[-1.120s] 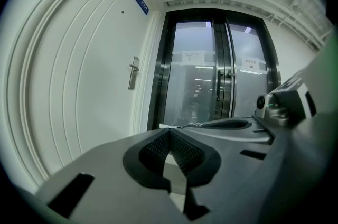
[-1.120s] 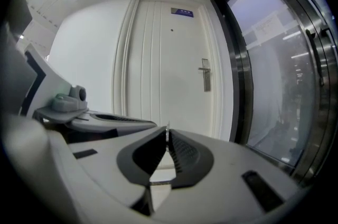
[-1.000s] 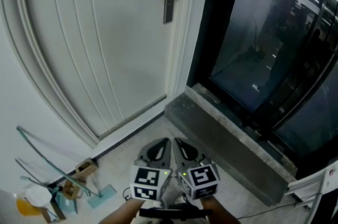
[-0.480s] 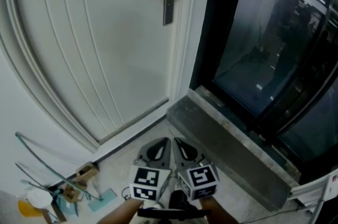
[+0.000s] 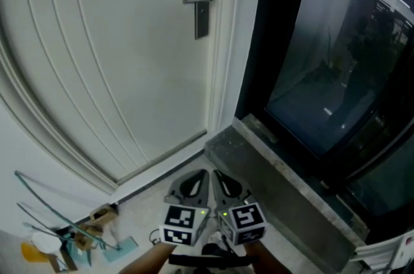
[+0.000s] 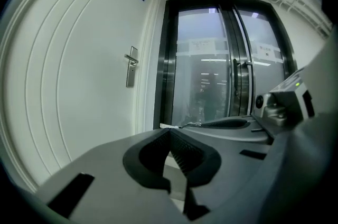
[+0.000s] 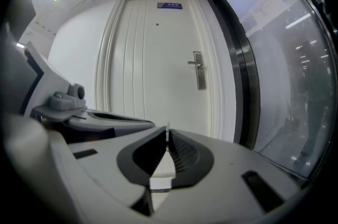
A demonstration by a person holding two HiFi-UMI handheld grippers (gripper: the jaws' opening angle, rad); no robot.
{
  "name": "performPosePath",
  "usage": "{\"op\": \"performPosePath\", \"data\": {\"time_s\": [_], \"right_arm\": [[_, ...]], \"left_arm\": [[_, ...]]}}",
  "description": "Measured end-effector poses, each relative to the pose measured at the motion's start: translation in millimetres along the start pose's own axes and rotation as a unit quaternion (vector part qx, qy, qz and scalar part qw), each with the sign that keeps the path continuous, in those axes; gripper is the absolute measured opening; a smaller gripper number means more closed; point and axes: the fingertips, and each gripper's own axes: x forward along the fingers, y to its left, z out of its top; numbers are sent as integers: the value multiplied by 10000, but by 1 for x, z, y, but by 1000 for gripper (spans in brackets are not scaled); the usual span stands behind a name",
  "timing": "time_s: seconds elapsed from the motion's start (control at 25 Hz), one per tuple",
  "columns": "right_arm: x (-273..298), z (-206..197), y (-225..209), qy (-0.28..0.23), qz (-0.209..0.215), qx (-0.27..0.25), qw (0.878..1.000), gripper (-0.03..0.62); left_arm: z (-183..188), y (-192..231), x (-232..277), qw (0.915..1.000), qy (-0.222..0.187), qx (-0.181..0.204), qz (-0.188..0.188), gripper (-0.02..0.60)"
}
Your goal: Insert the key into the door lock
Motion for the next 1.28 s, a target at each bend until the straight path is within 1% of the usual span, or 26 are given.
{"op": "performPosePath", "data": {"time_s": [0.2, 0.4, 0.52, 0.84, 0.96, 1.08, 1.28], "right_arm": [[12, 4, -41, 94, 87, 64, 9999, 20], [22, 11, -77, -48, 164, -49, 9998, 20], [24, 10, -94, 14, 163, -11, 9999, 20], [38, 22, -118, 57, 186, -24, 9998, 20], [48, 22, -123, 62, 185, -20, 9998, 20], [61, 23, -129, 65, 136, 105, 9998, 20], [92, 30, -138, 102, 55, -93, 9999, 20]], "left_arm": [[15, -7, 40, 9999, -1, 56, 90, 9], [23, -15, 75, 9998, 6, 81, 158, 9], [29, -21, 91, 9998, -7, 85, 170, 9], [38, -21, 120, 9998, 2, 139, 170, 9], [37, -15, 130, 9998, 24, 114, 165, 9], [39, -7, 143, 9999, 22, 102, 111, 9], [48, 14, 167, 10000, -18, 89, -1, 9]]}}
